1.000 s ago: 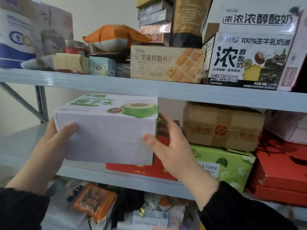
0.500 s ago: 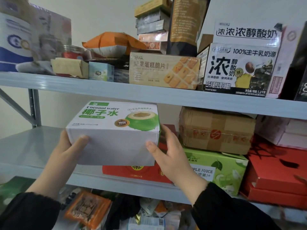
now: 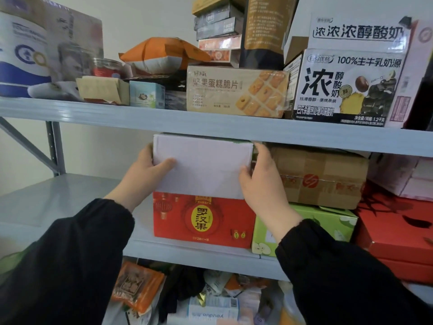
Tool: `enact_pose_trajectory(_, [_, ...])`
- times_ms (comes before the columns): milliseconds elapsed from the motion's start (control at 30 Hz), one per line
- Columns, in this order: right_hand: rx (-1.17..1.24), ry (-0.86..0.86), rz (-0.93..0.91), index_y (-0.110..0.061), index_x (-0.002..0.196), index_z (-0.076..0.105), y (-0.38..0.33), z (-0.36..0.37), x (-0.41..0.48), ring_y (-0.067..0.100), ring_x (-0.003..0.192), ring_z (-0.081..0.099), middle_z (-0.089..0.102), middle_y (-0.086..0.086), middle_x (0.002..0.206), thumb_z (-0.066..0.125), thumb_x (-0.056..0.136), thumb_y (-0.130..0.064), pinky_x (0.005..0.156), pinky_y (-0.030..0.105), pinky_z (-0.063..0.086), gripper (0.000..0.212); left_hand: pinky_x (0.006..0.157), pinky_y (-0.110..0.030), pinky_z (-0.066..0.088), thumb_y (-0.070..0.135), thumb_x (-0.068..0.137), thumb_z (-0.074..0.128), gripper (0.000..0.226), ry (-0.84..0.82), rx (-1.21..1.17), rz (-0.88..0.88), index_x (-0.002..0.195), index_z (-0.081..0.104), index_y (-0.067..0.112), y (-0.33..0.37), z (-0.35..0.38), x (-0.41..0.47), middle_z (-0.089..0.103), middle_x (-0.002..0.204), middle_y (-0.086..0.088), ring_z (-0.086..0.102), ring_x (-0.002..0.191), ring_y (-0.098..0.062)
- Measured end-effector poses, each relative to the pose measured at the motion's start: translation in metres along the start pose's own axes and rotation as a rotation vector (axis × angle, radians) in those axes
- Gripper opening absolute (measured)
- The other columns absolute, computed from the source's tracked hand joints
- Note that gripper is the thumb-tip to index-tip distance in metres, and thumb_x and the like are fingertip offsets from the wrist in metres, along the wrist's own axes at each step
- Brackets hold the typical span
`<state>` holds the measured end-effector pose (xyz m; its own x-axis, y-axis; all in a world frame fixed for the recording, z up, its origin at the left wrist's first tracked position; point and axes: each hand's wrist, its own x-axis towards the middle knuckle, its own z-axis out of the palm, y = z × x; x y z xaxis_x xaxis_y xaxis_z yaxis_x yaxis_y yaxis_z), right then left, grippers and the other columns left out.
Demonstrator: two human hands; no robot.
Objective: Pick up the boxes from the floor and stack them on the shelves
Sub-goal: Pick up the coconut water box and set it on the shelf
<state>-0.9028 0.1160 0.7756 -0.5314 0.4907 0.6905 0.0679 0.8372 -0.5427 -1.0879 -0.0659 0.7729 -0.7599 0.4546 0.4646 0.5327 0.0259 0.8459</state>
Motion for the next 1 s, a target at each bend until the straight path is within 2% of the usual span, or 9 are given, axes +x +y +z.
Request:
enact_pose_trajectory(167, [-0.269, 0.073, -0.147, -0.007, 0.141, 0.045, 0.014, 0.005, -0.015, 0.033, 0.125, 0.052, 0.044, 0.017, 0.141, 0.055, 0.095, 0.001, 0.105, 0.037, 0.044, 0.048, 0.066, -0.018, 0.043, 0.04, 0.097, 0.063, 0.057, 0.054, 0.071, 0.017, 0.144, 0.04, 0.017, -0.009, 0.026, 0.014, 0.054, 0.133, -0.002, 0.06, 0.104, -0.015])
enact_pose_trajectory(267, [-0.358, -0.038, -0.083, -0.014, 0.146, 0.045, 0.024, 0.007, -0.023, 0.032, 0.129, 0.051, 0.036, 0.016, 0.149, 0.057, 0.097, -0.008, 0.109, 0.035, 0.041, 0.05, 0.083, -0.027, 0.045, 0.037, 0.097, 0.064, 0.058, 0.059, 0.101, 0.051, 0.145, 0.041, 0.017, -0.015, 0.039, 0.016, 0.051, 0.135, 0.0, 0.055, 0.117, -0.019])
enact_pose_trajectory(433, [-0.308, -0.172, -0.007, -0.028, 0.16, 0.02, 0.03, 0.011, -0.031, 0.022, 0.125, 0.05, 0.028, 0.009, 0.157, 0.058, 0.097, -0.024, 0.105, 0.029, 0.04, 0.074, 0.071, -0.026, 0.044, 0.036, 0.1, 0.061, 0.074, 0.031, 0.182, 0.01, 0.159, 0.02, 0.024, -0.018, 0.046, 0.012, 0.051, 0.132, 0.003, 0.058, 0.09, -0.01])
enact_pose_trajectory(500, [-0.287, -0.191, 0.006, -0.029, 0.161, 0.016, 0.032, 0.012, -0.036, 0.022, 0.132, 0.045, 0.024, 0.008, 0.16, 0.059, 0.096, -0.029, 0.107, 0.031, 0.041, 0.078, 0.091, -0.029, 0.046, 0.039, 0.098, 0.063, 0.087, 0.042, 0.208, -0.021, 0.163, 0.008, 0.024, -0.02, 0.045, 0.006, 0.04, 0.155, -0.003, 0.056, 0.123, -0.021])
enact_pose_trajectory(567, [-0.271, -0.21, -0.003, -0.03, 0.162, 0.015, 0.035, 0.011, -0.043, 0.022, 0.145, 0.034, 0.019, 0.005, 0.163, 0.059, 0.095, -0.035, 0.113, 0.035, 0.04, 0.08, 0.117, -0.04, 0.03, 0.037, 0.096, 0.065, 0.091, 0.153, 0.267, 0.021, 0.164, 0.008, 0.019, -0.024, 0.048, -0.009, 0.023, 0.165, -0.01, 0.027, 0.15, -0.027])
enact_pose_trajectory(667, [-0.26, -0.265, -0.024, -0.035, 0.162, 0.013, 0.042, -0.002, -0.062, 0.016, 0.155, 0.016, 0.009, -0.003, 0.169, 0.058, 0.095, -0.046, 0.121, 0.033, 0.03, 0.081, 0.116, -0.047, 0.026, 0.03, 0.094, 0.063, 0.072, 0.278, 0.383, 0.32, 0.155, 0.032, 0.01, -0.024, 0.07, -0.051, 0.037, 0.149, -0.015, 0.029, 0.138, -0.029])
enact_pose_trajectory(767, [-0.378, -0.356, -0.06, -0.044, 0.161, 0.004, 0.058, -0.026, -0.091, 0.01, 0.157, -0.004, -0.006, -0.011, 0.17, 0.051, 0.096, -0.057, 0.12, 0.028, 0.015, 0.081, 0.113, -0.054, 0.034, 0.044, 0.09, 0.055, 0.07, 0.076, 0.571, 0.564, 0.151, 0.045, 0.011, -0.035, 0.109, -0.089, 0.048, 0.145, -0.014, 0.042, 0.134, -0.035])
enact_pose_trajectory(900, [-0.619, -0.457, -0.05, -0.051, 0.156, -0.015, 0.102, -0.065, -0.134, 0.016, 0.151, -0.033, -0.029, -0.012, 0.166, 0.04, 0.091, -0.071, 0.123, 0.041, -0.007, 0.087, 0.118, -0.068, 0.021, 0.067, 0.089, 0.045, 0.084, -0.259, 0.816, 0.642, 0.16, 0.032, 0.025, -0.047, 0.17, -0.125, 0.029, 0.166, -0.01, 0.023, 0.154, -0.04])
enact_pose_trajectory(1000, [-0.731, -0.449, 0.067, -0.05, 0.156, -0.016, 0.139, -0.1, -0.173, 0.02, 0.149, -0.037, -0.033, -0.008, 0.165, 0.037, 0.089, -0.077, 0.124, 0.05, -0.01, 0.09, 0.116, -0.073, 0.018, 0.071, 0.091, 0.041, 0.085, -0.404, 0.839, 0.685, 0.161, 0.03, 0.025, -0.042, 0.218, -0.15, 0.024, 0.168, -0.013, 0.017, 0.155, -0.043])
